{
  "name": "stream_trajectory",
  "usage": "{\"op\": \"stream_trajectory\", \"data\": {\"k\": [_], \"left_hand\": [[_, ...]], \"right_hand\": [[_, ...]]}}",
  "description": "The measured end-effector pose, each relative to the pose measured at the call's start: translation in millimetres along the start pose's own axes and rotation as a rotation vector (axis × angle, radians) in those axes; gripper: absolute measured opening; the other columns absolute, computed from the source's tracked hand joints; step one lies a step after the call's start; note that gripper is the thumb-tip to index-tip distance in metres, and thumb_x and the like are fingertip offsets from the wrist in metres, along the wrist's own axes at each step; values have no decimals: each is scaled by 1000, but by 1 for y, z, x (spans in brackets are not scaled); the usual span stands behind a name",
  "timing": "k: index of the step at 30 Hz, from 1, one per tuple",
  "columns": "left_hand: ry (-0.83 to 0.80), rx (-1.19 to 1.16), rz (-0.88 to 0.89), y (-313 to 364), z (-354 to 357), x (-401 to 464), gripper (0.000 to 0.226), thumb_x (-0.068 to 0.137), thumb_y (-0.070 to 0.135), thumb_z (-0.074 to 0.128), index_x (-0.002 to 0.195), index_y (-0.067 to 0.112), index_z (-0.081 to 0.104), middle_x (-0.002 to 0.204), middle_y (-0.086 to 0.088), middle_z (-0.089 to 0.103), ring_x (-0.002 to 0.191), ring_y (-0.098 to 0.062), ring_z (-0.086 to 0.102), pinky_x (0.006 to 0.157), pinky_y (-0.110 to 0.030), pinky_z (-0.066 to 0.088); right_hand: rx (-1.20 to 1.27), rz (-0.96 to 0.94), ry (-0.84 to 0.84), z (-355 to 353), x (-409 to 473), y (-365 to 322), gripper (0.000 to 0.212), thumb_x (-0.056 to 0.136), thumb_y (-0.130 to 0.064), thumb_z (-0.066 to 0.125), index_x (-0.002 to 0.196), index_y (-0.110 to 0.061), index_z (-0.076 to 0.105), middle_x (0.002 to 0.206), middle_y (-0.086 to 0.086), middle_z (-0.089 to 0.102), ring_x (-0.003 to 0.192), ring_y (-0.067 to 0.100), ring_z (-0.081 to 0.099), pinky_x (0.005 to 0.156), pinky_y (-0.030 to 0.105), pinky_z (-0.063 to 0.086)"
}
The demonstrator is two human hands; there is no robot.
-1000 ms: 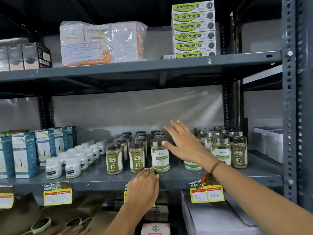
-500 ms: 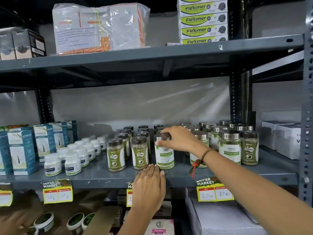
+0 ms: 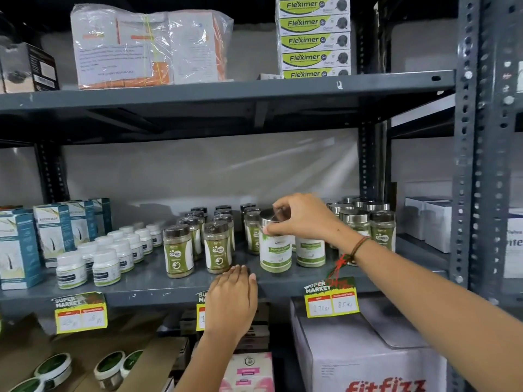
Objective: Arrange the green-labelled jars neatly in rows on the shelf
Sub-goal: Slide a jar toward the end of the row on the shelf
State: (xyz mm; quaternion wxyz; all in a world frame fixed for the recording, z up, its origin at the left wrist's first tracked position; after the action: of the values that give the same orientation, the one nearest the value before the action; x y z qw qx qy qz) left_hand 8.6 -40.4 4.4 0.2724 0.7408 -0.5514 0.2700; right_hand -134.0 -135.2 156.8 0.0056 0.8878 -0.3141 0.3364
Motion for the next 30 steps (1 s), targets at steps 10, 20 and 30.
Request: {"op": "stream_trajectory", "data": {"k": [10,20,30], "left_hand": [[29,0,-23,4,0,-3,47,92,33,34,99,7,72,101,-9,75,98,-22,68,91,-38,51],[18,3,-26,5,0,-3,51,91,34,31,100,5,72,102,-11,74,100,-24,67,91,-40,51],[17,20,-49,5,2,-3,49,91,33,33,99,4,72,101,-13,74,98,-26,68,89,-42,52]], "right_hand": [[-46,197,13,-95,-60,93,79,48,-83,64,93,-19,75,91,-3,75,86,15,68,78,34,56],[-370,393,1,-142,-82,171,62,51,-77,64,53,-19,45,46,-4,49,46,17,51,51,27,41],[-630,486,22,-124,-84,192,62,58,-80,61,66,-18,62,65,-4,57,66,23,54,61,31,40]]}}
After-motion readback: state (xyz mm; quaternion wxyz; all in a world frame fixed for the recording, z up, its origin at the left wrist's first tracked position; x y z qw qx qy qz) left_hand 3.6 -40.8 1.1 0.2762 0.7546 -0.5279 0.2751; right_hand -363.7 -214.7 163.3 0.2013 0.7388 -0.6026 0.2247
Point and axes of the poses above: each hand's wrist, its own x-axis towards the middle knuckle, its own z-axis out of the palm, y = z × x, the point moved 4 cm from there along x, towards the middle knuckle
